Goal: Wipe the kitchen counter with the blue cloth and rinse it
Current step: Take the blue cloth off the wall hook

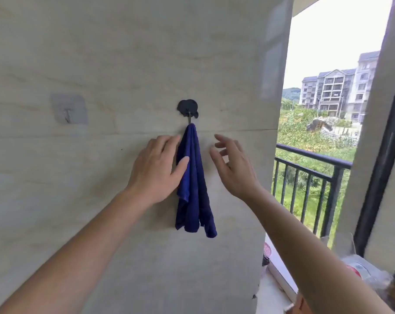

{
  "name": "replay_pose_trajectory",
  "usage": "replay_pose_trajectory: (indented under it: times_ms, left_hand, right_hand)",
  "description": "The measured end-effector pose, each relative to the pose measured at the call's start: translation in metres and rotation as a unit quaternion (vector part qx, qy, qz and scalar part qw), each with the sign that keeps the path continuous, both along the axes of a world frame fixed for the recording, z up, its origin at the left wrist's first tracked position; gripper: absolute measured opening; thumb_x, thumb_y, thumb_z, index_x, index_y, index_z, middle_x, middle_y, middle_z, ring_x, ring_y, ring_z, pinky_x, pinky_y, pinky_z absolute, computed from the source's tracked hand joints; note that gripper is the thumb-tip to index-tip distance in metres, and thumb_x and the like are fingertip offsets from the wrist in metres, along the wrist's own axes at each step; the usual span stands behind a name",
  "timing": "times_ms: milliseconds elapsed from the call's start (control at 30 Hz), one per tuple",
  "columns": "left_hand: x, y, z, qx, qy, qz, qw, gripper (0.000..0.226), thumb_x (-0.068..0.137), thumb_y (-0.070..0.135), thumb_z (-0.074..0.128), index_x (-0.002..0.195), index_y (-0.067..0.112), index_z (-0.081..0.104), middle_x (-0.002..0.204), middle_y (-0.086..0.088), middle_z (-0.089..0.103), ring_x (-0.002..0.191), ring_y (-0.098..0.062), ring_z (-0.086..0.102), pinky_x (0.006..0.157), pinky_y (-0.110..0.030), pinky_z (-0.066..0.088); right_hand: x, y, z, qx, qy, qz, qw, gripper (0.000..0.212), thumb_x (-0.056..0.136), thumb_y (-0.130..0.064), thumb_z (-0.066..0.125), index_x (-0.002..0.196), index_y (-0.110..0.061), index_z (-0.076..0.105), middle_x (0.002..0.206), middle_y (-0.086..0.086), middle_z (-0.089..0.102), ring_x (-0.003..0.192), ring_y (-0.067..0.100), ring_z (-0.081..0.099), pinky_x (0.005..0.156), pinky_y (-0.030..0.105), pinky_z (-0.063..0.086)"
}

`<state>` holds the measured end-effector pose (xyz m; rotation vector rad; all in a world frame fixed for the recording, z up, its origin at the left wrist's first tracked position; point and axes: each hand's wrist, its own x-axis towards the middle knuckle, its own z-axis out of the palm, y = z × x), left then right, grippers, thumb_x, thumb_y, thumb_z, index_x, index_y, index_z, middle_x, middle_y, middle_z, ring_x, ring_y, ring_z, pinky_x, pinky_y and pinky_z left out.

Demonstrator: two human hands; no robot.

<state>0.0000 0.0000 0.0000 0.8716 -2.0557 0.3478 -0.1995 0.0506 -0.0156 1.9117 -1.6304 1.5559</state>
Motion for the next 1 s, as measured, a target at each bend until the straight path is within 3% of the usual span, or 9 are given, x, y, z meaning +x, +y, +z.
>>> replay_pose_trajectory:
  times_ms: [67,167,400,700,800,867,1000]
  left_hand:
    - [-0.003,-0.017,0.003,-0.091,0.025,-0.011,0.995,0.051,0.099,0.04,0.046,0.137,0.007,0.052,0.125,-0.008,0.056,0.11,-0.028,0.053,0.089,-0.042,0.049]
    - [-0.011,-0.038,0.005,-0.194,0.052,-0.017,0.979,0.041,0.095,0.036,0.054,0.122,0.007,0.064,0.106,-0.01,0.059,0.089,-0.031,0.055,0.073,-0.044,0.048]
    - [-0.023,-0.056,0.003,-0.262,0.088,0.004,0.961,0.024,0.089,0.031,0.066,0.106,0.014,0.071,0.097,-0.01,0.059,0.081,-0.031,0.051,0.067,-0.042,0.043]
    - [-0.025,-0.038,0.014,-0.135,0.126,-0.003,0.983,0.011,0.085,0.026,0.073,0.091,0.017,0.073,0.093,0.001,0.06,0.086,-0.026,0.052,0.074,-0.039,0.047]
    - [-0.02,-0.027,0.025,-0.055,0.177,-0.021,0.982,0.005,0.089,0.023,0.069,0.093,0.021,0.068,0.091,0.011,0.061,0.091,-0.021,0.056,0.08,-0.039,0.049]
    - [-0.019,-0.018,0.034,-0.025,0.202,-0.032,0.979,0.004,0.091,0.021,0.066,0.094,0.024,0.063,0.087,0.014,0.061,0.089,-0.018,0.06,0.081,-0.037,0.05]
    - [-0.02,0.0,0.046,-0.014,0.187,-0.031,0.982,0.009,0.091,0.018,0.066,0.093,0.026,0.061,0.083,0.018,0.057,0.083,-0.013,0.059,0.079,-0.023,0.042]
  right_hand:
    - [0.007,-0.013,0.013,-0.041,-0.027,0.013,0.999,0.04,0.103,-0.038,0.05,0.14,-0.023,0.05,0.117,-0.009,0.059,0.1,-0.002,0.057,0.085,0.013,0.044]
    - [0.011,-0.026,0.022,-0.066,-0.016,0.016,0.998,0.03,0.101,-0.035,0.055,0.129,-0.025,0.06,0.108,-0.013,0.058,0.097,0.0,0.06,0.085,0.021,0.049]
    - [0.009,-0.04,0.02,-0.047,0.029,-0.002,0.998,0.027,0.096,-0.049,0.054,0.112,-0.033,0.068,0.097,-0.018,0.056,0.096,0.005,0.058,0.085,0.037,0.053]
    - [-0.001,-0.034,0.037,0.003,0.047,0.05,0.998,0.014,0.102,-0.034,0.049,0.101,-0.023,0.058,0.092,-0.014,0.058,0.086,0.011,0.055,0.076,0.035,0.048]
    - [-0.005,-0.025,0.04,0.011,0.024,0.088,0.996,0.014,0.105,-0.031,0.042,0.104,-0.019,0.05,0.088,-0.005,0.064,0.082,0.018,0.059,0.072,0.038,0.048]
    - [-0.007,-0.019,0.046,0.029,0.008,0.119,0.992,0.014,0.106,-0.03,0.042,0.106,-0.018,0.048,0.09,-0.002,0.065,0.082,0.015,0.06,0.071,0.033,0.046]
    - [-0.008,-0.02,0.051,0.086,-0.092,0.204,0.971,0.016,0.1,-0.034,0.054,0.107,-0.019,0.052,0.1,0.002,0.068,0.086,0.015,0.063,0.077,0.03,0.051]
